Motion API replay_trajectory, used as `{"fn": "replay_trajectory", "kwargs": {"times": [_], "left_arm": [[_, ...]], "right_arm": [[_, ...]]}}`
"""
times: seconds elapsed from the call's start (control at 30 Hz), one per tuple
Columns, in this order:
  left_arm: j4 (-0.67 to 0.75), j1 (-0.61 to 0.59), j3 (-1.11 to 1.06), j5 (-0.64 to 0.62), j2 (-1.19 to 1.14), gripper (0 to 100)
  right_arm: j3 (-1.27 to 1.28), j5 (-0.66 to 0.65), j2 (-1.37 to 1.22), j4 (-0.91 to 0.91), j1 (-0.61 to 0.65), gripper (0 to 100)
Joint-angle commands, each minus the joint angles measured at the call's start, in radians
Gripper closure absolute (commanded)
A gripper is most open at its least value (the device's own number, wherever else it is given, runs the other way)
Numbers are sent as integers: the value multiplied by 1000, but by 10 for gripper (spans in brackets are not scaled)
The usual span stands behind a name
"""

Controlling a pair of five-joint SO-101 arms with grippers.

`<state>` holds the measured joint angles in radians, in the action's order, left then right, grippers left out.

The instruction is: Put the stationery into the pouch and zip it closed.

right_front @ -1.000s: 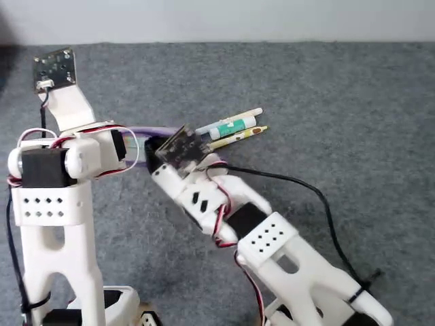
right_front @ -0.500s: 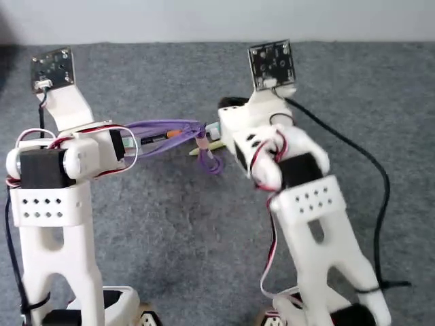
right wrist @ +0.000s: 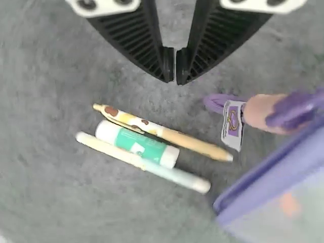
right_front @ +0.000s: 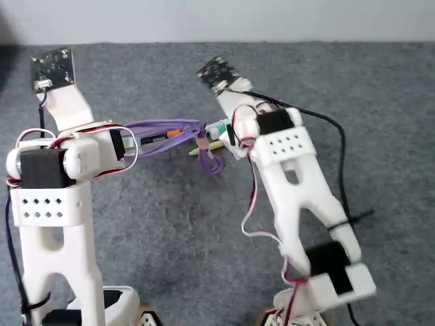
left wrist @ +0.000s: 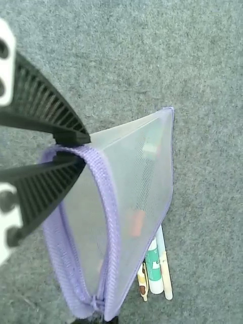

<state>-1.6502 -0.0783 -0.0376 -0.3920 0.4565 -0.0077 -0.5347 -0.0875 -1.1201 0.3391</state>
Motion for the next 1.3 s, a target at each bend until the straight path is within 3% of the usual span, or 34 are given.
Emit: {"fn": "replay_trajectory", "kwargs": {"times": [0.0,0.13,0.6,1.27], "left_arm": [[26,5,-1,9,3,990],[26,5,-1,9,3,990],[26,5,-1,9,5,990],[25,5,-1,9,5,990]], "right_arm": [[-133,-127,-94,-12,-21,775],[-236,-273,-234,-12,-35,638],[-453,-494,-518,-2,-48,649],[-715,-522,-868,81,-15,652]]}}
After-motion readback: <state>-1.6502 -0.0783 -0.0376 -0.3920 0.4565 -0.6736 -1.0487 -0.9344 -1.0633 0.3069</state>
